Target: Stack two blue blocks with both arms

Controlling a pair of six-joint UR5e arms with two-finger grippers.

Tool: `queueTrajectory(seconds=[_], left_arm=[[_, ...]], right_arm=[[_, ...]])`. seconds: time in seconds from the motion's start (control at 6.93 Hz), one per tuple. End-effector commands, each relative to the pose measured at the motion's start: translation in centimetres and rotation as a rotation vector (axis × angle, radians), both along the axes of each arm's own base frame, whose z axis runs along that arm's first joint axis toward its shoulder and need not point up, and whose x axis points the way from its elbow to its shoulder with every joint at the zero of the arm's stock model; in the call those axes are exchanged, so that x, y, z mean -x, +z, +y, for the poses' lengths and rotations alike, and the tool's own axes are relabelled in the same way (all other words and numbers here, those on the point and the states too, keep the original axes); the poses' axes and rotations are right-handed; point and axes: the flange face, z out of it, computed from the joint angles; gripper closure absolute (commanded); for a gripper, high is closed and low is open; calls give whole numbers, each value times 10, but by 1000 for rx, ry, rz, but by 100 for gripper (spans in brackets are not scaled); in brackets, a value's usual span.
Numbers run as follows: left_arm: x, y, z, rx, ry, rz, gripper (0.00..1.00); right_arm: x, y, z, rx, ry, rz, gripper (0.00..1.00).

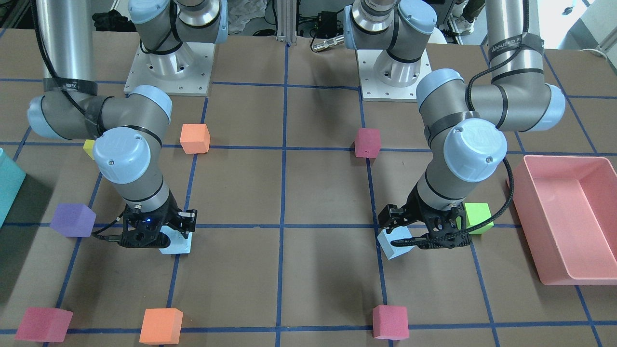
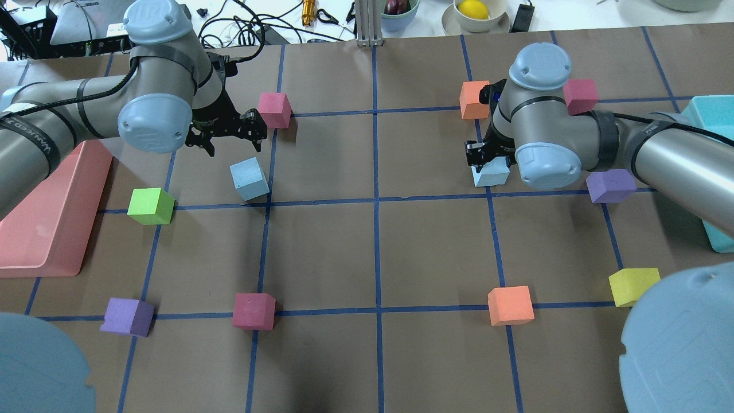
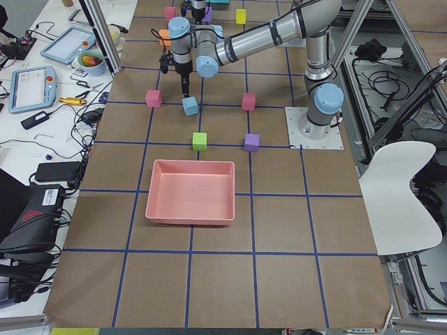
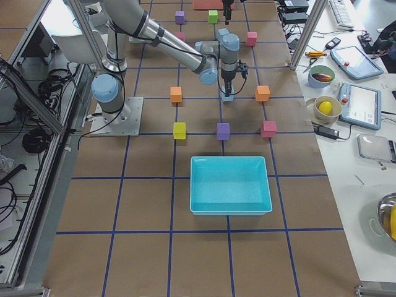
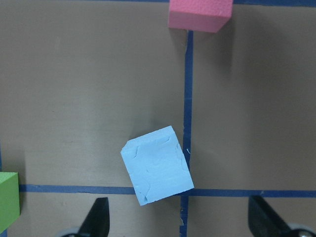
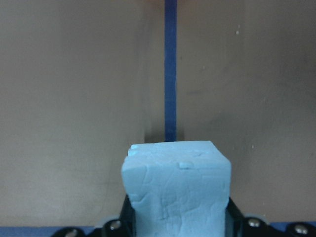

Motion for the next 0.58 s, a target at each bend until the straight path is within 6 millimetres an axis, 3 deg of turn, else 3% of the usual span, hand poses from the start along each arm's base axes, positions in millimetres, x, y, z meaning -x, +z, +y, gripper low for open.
queueTrajectory(seconds=[0.0,0.14,0.43], left_arm=[[-1,-36,-9,-34,69,2,0],[-1,-52,-11,-59,89,0,0],[-1,-76,-3,-104,95,0,0]], right_arm=[[-6,34,-43,44,5,-25,95],[-22,37,-63,48,-1,-79,95],[-76,25,-95,45,-49,-84,94]])
